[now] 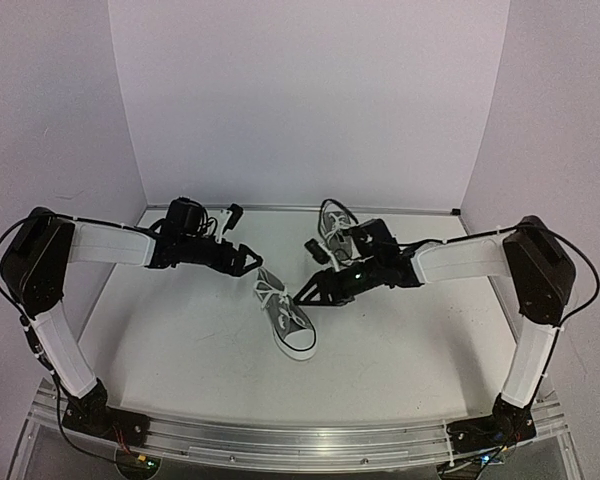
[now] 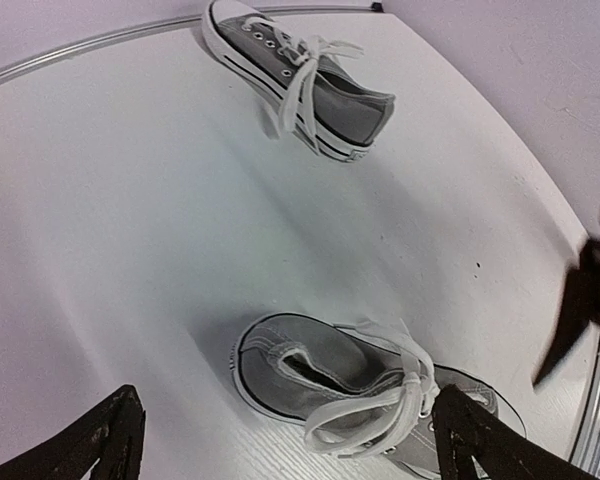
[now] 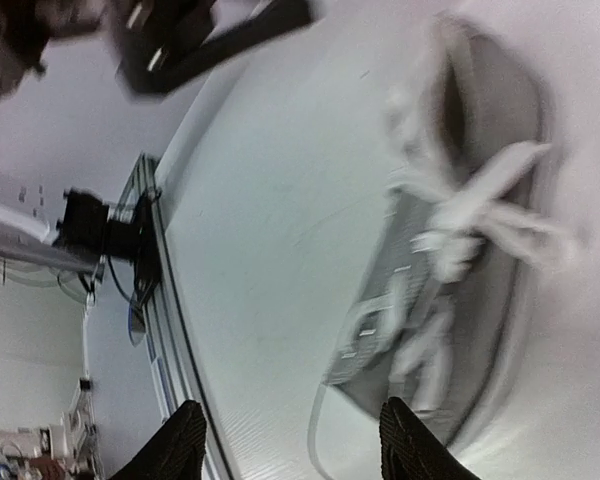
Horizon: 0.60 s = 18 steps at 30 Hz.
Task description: Tie the shoes
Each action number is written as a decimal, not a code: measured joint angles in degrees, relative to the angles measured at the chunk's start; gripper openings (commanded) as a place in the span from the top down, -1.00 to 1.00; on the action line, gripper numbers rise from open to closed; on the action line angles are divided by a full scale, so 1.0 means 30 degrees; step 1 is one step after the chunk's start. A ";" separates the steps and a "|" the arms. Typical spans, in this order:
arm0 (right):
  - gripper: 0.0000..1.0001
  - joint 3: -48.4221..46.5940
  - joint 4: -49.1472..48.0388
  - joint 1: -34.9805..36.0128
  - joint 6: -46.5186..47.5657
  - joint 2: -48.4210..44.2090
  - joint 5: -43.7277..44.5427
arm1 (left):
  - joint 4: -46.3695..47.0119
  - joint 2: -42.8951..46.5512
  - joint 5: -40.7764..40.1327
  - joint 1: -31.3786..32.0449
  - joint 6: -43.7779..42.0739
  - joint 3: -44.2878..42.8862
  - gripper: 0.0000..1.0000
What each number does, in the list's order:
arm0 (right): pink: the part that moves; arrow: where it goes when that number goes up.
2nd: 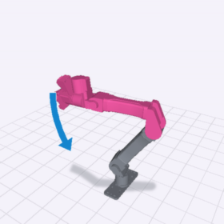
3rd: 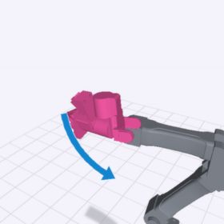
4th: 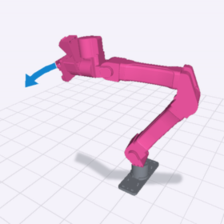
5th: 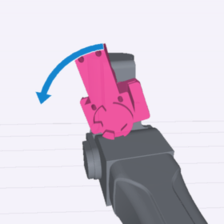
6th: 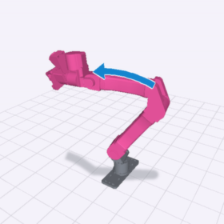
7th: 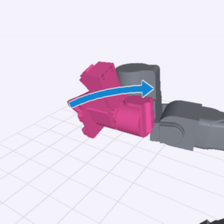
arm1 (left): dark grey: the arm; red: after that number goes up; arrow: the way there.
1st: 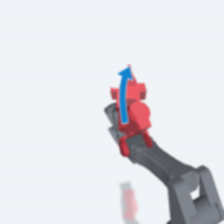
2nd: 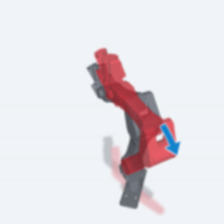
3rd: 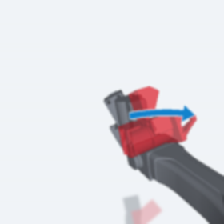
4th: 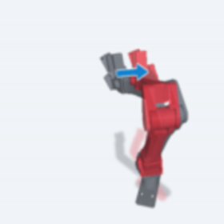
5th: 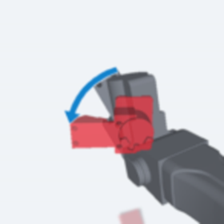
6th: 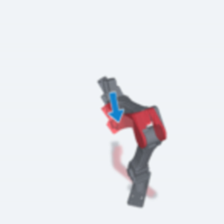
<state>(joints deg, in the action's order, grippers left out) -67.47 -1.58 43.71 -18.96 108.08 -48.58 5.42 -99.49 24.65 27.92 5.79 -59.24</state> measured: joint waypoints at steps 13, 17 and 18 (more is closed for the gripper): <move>-0.17 -0.0507 0.2101 0.4701 0.0174 0.2702 0.2785 | -0.1328 0.0355 -0.3309 -0.0168 0.1745 -0.0632 -0.99; -0.17 -0.0118 0.1848 0.4424 -0.0303 0.2819 0.3169 | -0.1923 0.0367 -0.3587 -0.0168 0.1809 -0.0641 -0.99; -0.17 0.0086 0.1784 0.4292 -0.0439 0.2655 0.3241 | -0.2109 0.0367 -0.3625 -0.0168 0.1823 -0.0641 -0.99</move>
<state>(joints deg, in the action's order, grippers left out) -67.22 3.78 56.59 -20.28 116.04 -38.85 -0.91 -98.39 13.78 27.42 11.26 -61.17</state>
